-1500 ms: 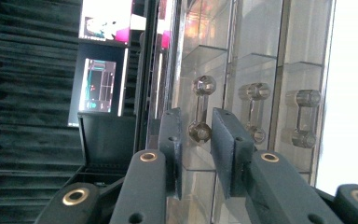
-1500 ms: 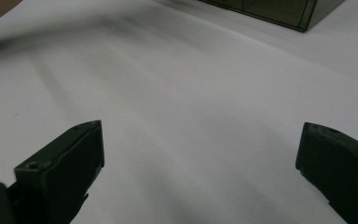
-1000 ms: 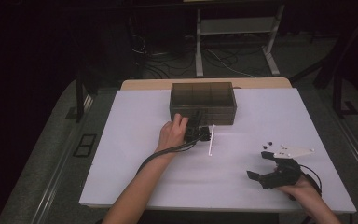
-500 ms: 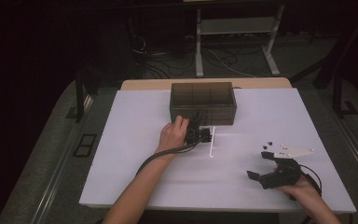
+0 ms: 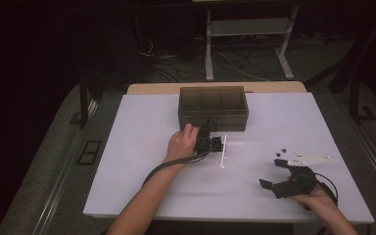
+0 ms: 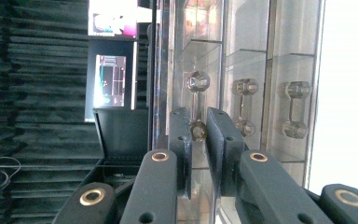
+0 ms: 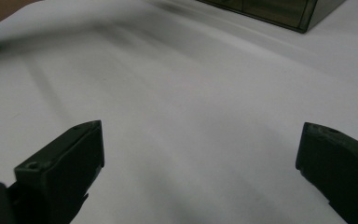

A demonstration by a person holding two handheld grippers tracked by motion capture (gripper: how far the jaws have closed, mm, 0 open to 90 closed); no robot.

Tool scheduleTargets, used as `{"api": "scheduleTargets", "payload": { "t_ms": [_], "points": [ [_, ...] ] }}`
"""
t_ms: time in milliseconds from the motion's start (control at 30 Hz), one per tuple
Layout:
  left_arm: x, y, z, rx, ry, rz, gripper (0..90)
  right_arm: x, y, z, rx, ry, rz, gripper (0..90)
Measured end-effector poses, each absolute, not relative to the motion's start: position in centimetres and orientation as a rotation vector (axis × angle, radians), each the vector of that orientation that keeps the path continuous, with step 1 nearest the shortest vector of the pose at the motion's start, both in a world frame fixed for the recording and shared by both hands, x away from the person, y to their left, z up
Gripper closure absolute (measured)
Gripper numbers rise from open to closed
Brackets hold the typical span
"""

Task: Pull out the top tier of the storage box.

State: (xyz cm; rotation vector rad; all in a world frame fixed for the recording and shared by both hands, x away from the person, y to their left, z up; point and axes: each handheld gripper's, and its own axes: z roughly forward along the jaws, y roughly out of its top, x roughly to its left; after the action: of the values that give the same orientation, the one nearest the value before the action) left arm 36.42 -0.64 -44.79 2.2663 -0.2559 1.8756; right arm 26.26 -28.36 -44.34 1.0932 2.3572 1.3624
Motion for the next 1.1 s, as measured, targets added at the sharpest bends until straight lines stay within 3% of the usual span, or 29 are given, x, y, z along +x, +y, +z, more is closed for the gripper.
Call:
{"api": "scheduleTargets", "payload": {
  "t_ms": [1100],
  "points": [
    [34.2, -0.3, -44.7, 2.261, -0.284, 1.860, 79.9, 26.2, -28.4, -44.3, 1.091, 2.356, 1.366, 0.5]
  ]
}}
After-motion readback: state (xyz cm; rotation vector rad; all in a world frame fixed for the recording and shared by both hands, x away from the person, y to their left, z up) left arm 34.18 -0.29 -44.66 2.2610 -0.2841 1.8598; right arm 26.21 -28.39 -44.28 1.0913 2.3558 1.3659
